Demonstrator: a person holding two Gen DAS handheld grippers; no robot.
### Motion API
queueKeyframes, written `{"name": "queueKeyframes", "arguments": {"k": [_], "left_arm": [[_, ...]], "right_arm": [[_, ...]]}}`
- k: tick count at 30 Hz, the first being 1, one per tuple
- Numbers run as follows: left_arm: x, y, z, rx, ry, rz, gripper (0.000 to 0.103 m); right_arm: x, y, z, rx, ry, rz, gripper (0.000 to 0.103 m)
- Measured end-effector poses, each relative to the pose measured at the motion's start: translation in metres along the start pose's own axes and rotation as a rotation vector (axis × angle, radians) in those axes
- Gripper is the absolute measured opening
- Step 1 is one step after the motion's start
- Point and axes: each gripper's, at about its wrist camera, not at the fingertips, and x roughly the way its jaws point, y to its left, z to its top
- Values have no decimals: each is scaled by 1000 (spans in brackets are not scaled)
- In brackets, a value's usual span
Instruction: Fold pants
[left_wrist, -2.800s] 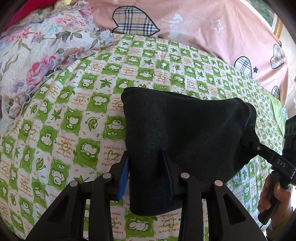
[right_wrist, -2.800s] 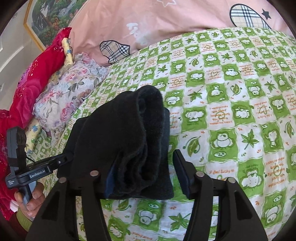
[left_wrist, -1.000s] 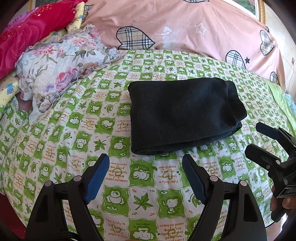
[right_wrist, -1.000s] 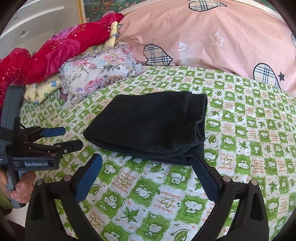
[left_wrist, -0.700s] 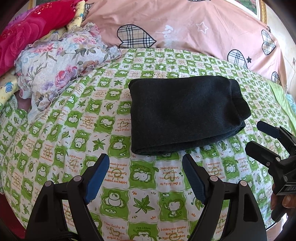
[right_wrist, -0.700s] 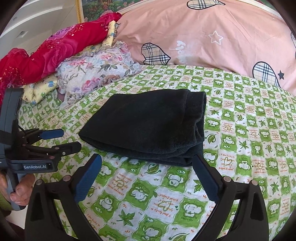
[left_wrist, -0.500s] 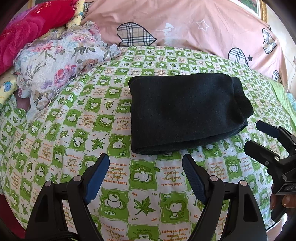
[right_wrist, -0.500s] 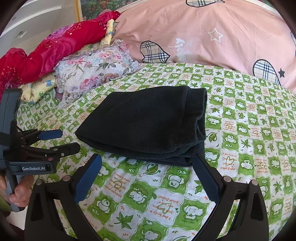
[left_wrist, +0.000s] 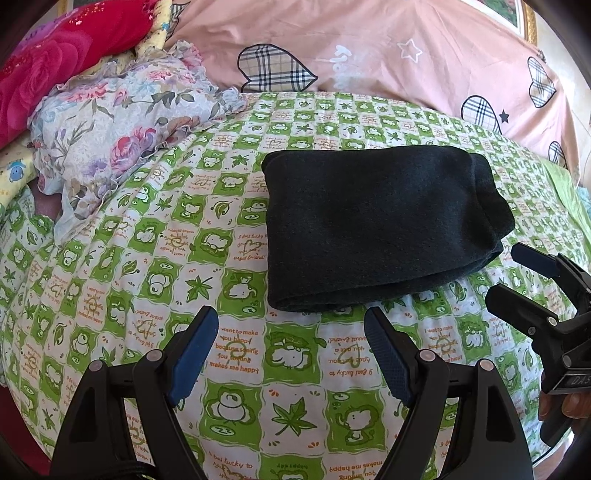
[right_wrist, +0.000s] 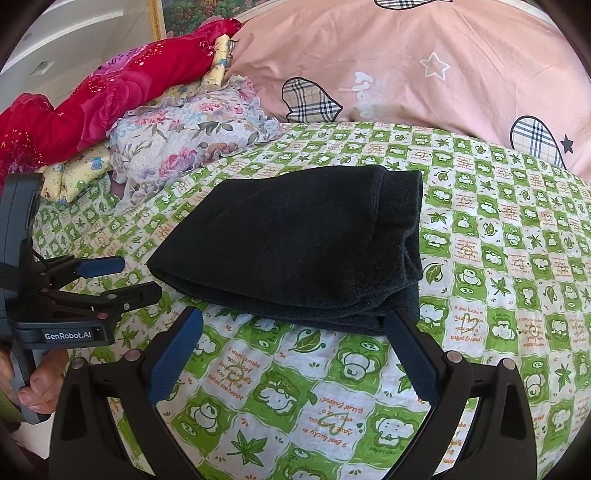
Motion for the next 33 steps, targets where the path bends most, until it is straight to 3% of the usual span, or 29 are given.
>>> {"name": "queueKeyframes", "arguments": {"k": [33], "left_arm": [[-2,-2,-2,13,-41,15,83]], "right_arm": [[0,2,-1,-1,-52,-4,99]]}}
